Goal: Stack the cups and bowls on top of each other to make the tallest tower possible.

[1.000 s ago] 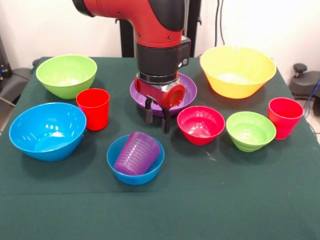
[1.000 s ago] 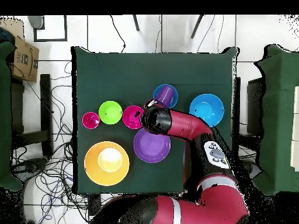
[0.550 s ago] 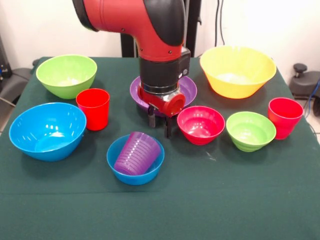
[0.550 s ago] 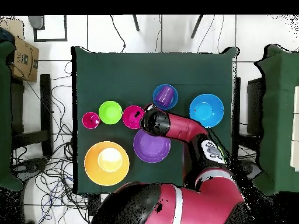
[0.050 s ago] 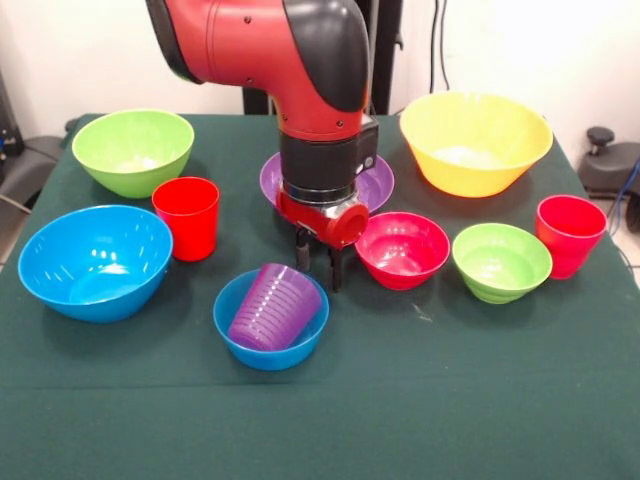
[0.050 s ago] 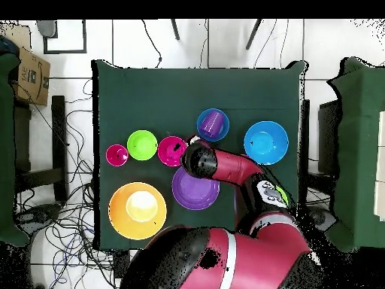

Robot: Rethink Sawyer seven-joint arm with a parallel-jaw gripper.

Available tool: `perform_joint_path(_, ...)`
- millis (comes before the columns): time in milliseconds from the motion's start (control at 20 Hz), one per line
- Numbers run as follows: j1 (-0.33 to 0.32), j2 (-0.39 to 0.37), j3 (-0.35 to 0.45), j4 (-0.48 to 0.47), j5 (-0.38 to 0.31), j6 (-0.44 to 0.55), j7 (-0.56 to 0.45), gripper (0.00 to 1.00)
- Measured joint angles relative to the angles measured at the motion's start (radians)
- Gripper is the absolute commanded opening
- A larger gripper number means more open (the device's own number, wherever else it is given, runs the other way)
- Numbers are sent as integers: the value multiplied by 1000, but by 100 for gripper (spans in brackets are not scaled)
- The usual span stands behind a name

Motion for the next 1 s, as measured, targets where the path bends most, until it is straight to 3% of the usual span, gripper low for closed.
perform_joint_path(200, -13, -16, 11, 4, 0, -24, 0, 100)
perform_joint_path(700, -80, -149, 69, 42, 13, -13, 0, 100)
perform_joint_path(1000, -89, -197, 81, 48, 40, 4, 0, 100)
